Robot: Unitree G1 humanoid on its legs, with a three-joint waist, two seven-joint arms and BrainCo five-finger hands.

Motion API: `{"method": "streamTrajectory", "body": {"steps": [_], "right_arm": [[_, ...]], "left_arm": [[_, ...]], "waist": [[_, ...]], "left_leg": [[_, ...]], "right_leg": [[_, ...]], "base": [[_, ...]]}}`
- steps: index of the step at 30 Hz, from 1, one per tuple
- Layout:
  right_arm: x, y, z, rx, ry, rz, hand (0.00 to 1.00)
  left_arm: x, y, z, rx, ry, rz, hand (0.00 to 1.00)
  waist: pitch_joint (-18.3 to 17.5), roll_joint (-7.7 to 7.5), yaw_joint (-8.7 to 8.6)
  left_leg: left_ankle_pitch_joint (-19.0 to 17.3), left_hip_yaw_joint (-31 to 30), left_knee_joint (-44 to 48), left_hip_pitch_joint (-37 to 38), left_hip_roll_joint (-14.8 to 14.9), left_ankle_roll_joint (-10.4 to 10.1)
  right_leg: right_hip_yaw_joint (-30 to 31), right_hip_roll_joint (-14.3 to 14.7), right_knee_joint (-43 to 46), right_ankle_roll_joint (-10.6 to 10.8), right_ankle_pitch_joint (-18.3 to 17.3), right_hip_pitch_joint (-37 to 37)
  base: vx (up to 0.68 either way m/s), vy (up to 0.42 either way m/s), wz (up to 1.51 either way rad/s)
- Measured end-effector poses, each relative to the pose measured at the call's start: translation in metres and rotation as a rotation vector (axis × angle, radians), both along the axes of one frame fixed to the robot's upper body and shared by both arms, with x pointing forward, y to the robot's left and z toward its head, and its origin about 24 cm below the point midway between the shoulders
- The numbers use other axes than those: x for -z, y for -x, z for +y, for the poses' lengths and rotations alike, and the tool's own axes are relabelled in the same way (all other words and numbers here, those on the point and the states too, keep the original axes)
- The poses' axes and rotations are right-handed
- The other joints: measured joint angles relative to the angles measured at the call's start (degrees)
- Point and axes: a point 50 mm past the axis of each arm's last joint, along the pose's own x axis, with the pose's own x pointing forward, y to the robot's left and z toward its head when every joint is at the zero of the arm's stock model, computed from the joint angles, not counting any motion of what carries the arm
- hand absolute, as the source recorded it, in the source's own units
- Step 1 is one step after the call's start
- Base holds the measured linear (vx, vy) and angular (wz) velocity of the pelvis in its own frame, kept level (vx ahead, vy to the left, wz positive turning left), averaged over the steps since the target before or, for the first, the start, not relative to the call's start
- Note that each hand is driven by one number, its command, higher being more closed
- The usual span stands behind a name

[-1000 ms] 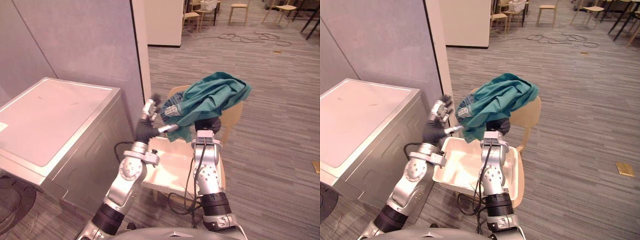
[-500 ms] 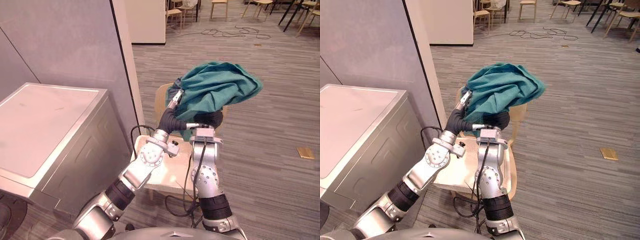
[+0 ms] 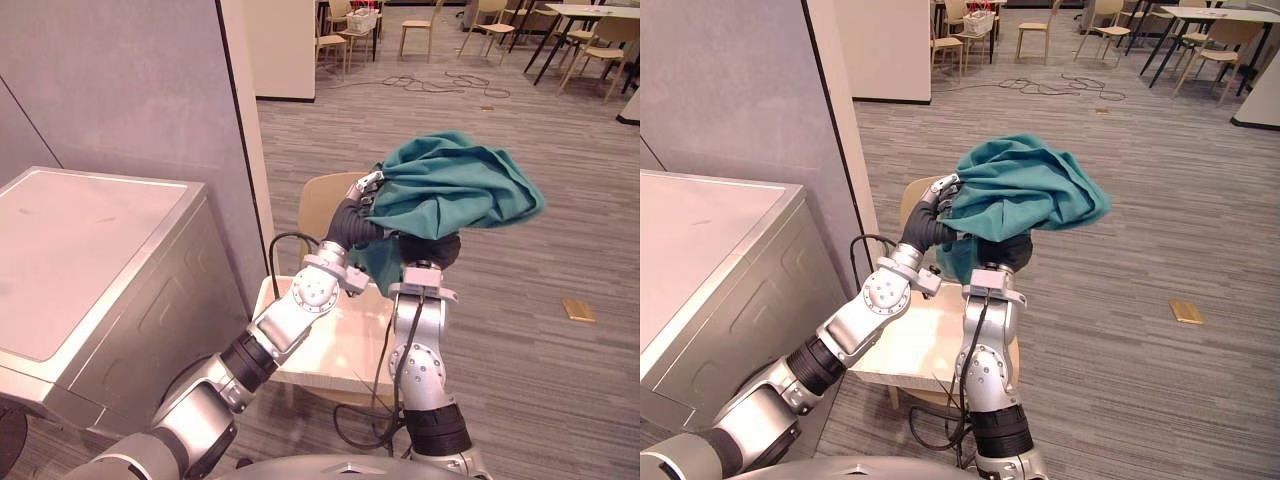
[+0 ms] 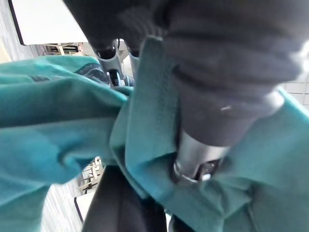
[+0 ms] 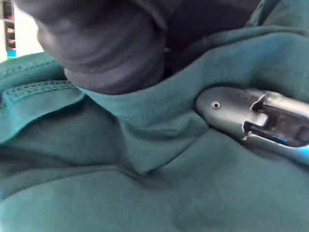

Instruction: Pick up the laundry basket with both hands and put the clothes into the washing machine.

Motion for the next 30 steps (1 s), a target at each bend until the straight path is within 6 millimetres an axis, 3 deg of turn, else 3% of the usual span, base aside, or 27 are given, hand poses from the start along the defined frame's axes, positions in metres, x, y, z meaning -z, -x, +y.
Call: {"method": "streamTrajectory", "body": {"steps": [4, 18, 19, 26, 30], "right_arm": [[0.0, 0.0, -0.001, 0.009, -0.005, 0.009, 1.0], [0.001, 0.0, -0.002, 0.015, -0.008, 0.026, 1.0], [0.001, 0.0, -0.002, 0.015, -0.008, 0.026, 0.0], [0.002, 0.0, -0.005, 0.014, 0.016, 0.029, 0.0], [0.012, 0.005, -0.013, 0.002, 0.106, 0.051, 0.0]], "left_arm": [[-0.003, -0.002, -0.001, 0.004, 0.006, 0.001, 1.0], [0.001, -0.002, -0.003, 0.03, 0.046, 0.061, 1.0], [0.002, -0.003, -0.003, 0.032, 0.051, 0.066, 1.0], [0.003, -0.003, -0.003, 0.048, 0.089, 0.111, 1.0], [0.011, -0.006, -0.003, 0.072, 0.085, 0.156, 1.0]], "waist": [[-0.36, -0.3, -0.78], [-1.17, -0.69, -0.81], [-1.22, -0.74, -0.81], [-1.83, -1.42, -0.77], [-1.81, -1.43, -0.7]], "left_leg": [[0.04, 0.07, 0.01, 0.0, 0.0, 0.01], [0.19, -0.05, 0.02, -0.87, -0.03, 0.04], [0.23, -0.09, 0.02, -0.91, -0.04, 0.05], [0.32, -0.25, 0.02, -0.89, -0.08, 0.14], [0.48, -0.31, 0.0, -0.85, -0.08, 0.23]], "right_leg": [[0.1, -0.01, -0.01, -0.2, 0.32, -0.07], [0.11, -0.03, -0.14, 0.4, 0.81, -0.73], [0.1, -0.03, -0.18, 0.29, 0.93, -0.73], [0.1, -0.04, -0.1, 0.3, 0.94, -0.66], [0.12, -0.04, 0.04, 0.51, 0.69, -0.66]], "base": [[0.0, 0.0, 0.0], [0.0, 0.0, 0.0], [0.0, 0.0, 0.0], [-0.01, 0.0, 0.0], [-0.01, -0.001, 0.0]]}}
